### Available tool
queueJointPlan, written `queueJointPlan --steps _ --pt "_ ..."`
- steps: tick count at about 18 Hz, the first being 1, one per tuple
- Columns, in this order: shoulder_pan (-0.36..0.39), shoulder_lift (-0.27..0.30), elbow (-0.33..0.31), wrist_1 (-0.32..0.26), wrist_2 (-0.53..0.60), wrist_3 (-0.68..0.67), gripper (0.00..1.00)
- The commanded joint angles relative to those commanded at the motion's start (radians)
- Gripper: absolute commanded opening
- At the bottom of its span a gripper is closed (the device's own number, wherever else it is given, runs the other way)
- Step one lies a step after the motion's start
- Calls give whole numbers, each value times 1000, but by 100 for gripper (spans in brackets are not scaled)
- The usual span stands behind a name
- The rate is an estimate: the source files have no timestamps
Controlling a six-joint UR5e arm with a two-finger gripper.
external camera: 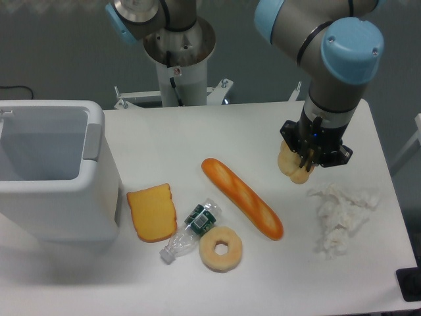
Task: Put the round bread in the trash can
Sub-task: 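Lift the held round bread roll and carry it toward the white bin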
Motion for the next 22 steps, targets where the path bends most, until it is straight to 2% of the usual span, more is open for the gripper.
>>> queueJointPlan --steps 4,8,10,14,18,20,22 --pt "-9 34 -3 -2 -15 -3 0" --pt "-35 89 -31 -32 -43 -15 0" --pt "-57 139 -76 -31 -52 -17 0" --pt "-103 230 -127 -29 -106 -32 0" --pt "-170 314 -141 -26 -190 -141 0" --pt "-213 357 -178 -21 -207 -185 0" --pt "-256 377 -189 -21 -232 -216 0"
